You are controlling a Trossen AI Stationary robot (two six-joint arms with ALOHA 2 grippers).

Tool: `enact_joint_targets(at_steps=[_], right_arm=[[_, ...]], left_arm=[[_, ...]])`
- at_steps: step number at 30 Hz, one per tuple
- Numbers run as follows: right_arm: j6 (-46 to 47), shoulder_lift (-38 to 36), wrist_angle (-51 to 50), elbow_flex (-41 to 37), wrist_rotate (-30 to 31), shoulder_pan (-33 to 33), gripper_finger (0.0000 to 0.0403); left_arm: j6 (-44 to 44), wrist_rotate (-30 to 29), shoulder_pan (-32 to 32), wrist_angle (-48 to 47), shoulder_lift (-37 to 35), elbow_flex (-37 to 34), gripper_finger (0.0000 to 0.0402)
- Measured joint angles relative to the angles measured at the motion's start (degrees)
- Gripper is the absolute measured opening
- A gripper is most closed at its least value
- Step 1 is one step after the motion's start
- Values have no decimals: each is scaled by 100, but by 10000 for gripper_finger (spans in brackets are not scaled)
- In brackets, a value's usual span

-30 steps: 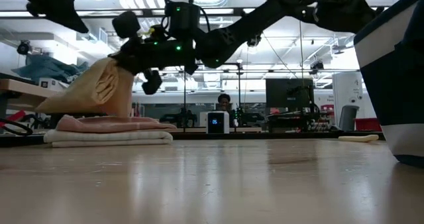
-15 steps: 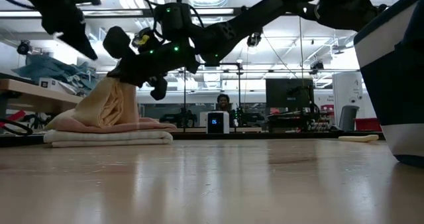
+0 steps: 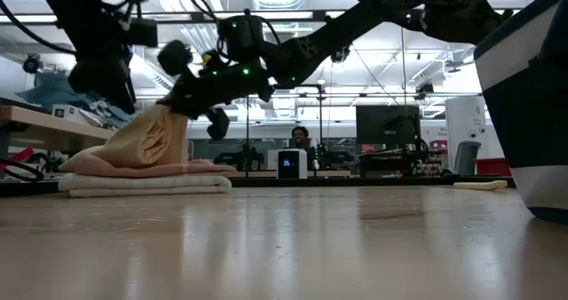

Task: Fold towel
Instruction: Stack the yellow towel on top of the brown towel

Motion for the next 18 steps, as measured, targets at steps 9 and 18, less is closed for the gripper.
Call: enact_joint_targets(at_steps=[9,18], right_arm=[[111,0,-80,-28,-441,-227,20],[-141,0,-34,-33,-461,-201,11]], left_arm=[[525,426,0,430,390,-131,167],[792,807,0,654,875,-188,169]])
